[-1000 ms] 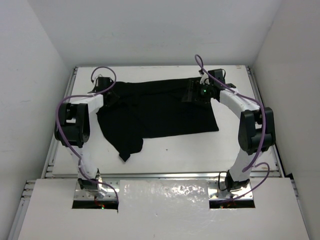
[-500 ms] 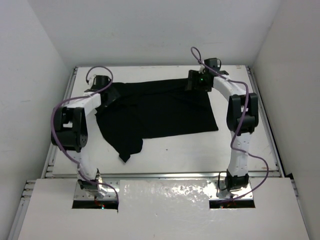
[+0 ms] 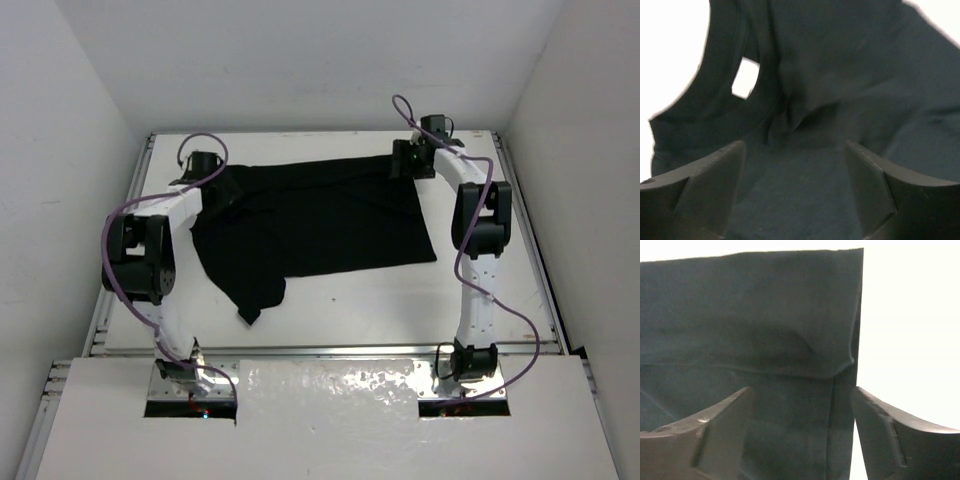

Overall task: Fold and stack the t-shirts
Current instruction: Fold the flattened tshirt in 1/3 of the way

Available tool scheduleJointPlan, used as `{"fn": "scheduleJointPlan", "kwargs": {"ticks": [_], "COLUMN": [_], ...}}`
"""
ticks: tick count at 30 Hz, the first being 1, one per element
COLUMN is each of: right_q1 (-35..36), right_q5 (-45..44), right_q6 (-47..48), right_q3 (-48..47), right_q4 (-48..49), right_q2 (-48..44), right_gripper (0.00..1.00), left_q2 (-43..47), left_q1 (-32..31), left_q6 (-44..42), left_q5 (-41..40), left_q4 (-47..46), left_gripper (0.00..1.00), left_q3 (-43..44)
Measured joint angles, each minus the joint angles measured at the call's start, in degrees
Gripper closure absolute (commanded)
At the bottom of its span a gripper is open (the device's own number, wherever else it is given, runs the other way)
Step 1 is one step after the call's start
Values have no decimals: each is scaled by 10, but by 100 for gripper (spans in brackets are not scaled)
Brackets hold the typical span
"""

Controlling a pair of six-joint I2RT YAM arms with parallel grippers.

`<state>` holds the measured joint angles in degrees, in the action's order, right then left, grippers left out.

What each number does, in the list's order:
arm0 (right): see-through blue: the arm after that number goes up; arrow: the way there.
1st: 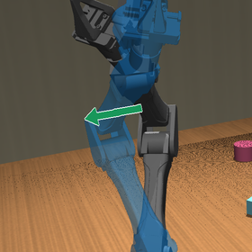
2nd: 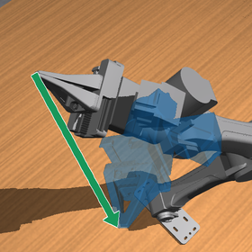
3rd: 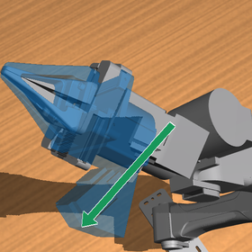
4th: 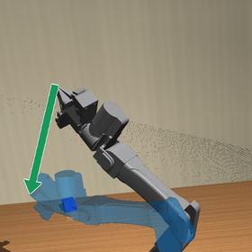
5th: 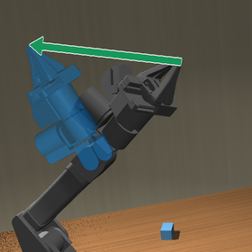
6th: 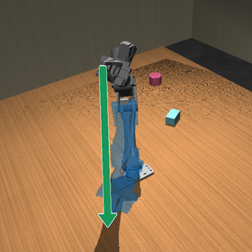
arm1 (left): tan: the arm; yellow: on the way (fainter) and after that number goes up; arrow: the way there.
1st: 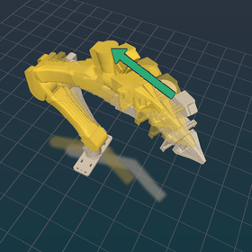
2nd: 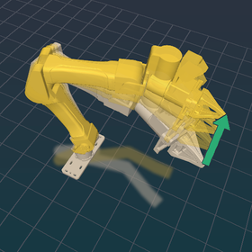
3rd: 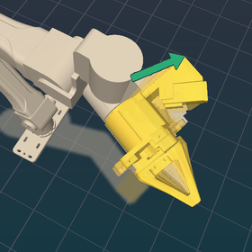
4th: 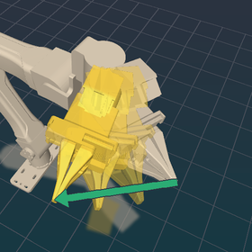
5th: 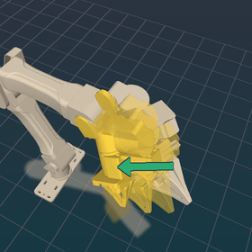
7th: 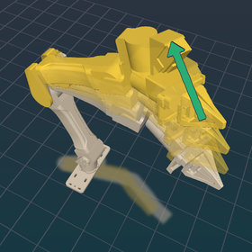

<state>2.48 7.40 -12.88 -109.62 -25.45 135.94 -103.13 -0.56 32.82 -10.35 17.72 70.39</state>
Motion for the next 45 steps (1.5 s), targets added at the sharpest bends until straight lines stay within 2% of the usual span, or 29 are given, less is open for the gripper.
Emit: {"fn": "scheduleJointPlan", "kwargs": {"ticks": [1,5,9,11,12,14,18,20,21,23,24,27,30,32,35,38,39,41,42,45], "right_q1": [0,3,3,3,3,3,3,3,3,3,3,3,3,3,3,4,4,4,4,4], "right_q5": [1,5,8,8,8,8,8,8,8,8,8,11,18,22,32,40,43,50,52,57], "right_q6": [4,13,16,16,16,17,17,17,17,16,15,11,8,6,2,-2,-4,-6,-7,-8], "right_q3": [-12,-59,-60,-60,-60,-60,-57,-56,-56,-56,-56,-56,-56,-56,-56,-55,-53,-51,-50,-49], "right_q4": [-3,0,2,4,4,6,16,16,16,17,18,18,18,18,19,24,27,28,28,29], "right_q2": [7,33,34,34,34,34,34,34,34,34,34,34,34,34,34,34,33,32,32,32], "right_gripper": [28,53,60,61,72,87,100,100,100,100,100,100,100,100,100,100,100,100,100,100], "left_q2": [-7,-44,-47,-47,-47,-47,-48,-49,-49,-49,-49,-49,-44,-43,-43,-44,-45,-46,-47,-47], "left_q1": [0,0,0,0,0,0,0,0,0,0,0,0,0,0,-1,-1,-1,-1,-1,-1], "left_q6": [-1,-6,-10,-11,-12,-16,-17,-18,-19,-23,-23,-24,-20,-19,-18,-14,-14,-12,-10,-9], "left_q5": [8,29,35,38,41,45,48,49,50,52,52,48,35,28,22,20,19,20,20,21], "left_q4": [1,1,-6,-12,-16,-19,-25,-25,-25,-25,-25,-24,-21,-17,-19,-21,-22,-25,-27,-29], "left_gripper": [30,30,31,40,56,71,88,93,91,77,63,38,33,35,45,57,64,70,77,84], "left_q3": [-9,-15,-15,-15,-15,-15,-15,-15,-15,-15,-15,-21,-38,-46,-49,-50,-50,-50,-50,-50]}}
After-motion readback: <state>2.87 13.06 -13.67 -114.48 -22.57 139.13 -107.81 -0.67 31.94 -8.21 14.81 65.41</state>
